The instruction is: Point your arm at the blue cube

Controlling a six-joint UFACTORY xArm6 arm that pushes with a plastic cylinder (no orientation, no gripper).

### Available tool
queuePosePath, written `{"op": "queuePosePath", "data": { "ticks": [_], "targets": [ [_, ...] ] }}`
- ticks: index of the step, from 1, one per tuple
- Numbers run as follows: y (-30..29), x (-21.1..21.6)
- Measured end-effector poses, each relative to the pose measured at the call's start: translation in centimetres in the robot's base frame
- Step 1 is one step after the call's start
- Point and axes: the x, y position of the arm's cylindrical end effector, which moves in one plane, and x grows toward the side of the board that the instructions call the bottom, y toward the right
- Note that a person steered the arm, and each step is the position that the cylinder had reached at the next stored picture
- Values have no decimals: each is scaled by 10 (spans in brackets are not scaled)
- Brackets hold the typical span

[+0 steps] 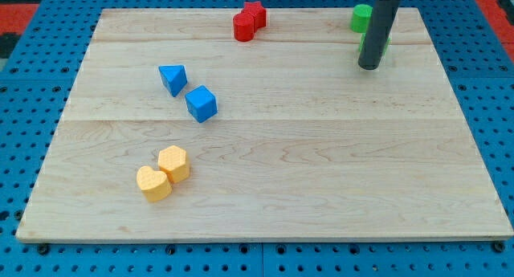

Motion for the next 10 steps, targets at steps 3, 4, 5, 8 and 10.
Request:
{"op": "queuePosePath", "data": {
  "ticks": [3, 4, 5, 8, 10],
  "targets": [
    [17, -50],
    [17, -39],
    [4, -24],
    [-12, -6],
    [4, 13]
  ]
}}
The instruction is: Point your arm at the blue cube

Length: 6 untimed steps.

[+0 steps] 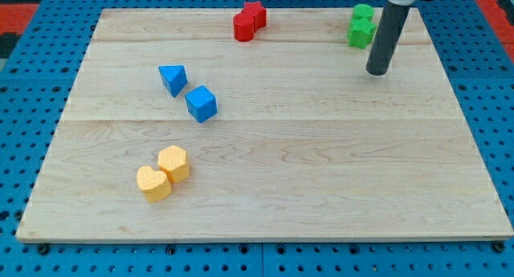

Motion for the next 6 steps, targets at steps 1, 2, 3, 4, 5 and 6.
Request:
{"op": "queuePosePath", "data": {
  "ticks": [1, 2, 3, 4, 5, 6],
  "targets": [
    [-18, 5],
    [-93, 30],
    [-189, 30],
    [-291, 27],
    [-311, 0],
    [-302, -7]
  ]
}}
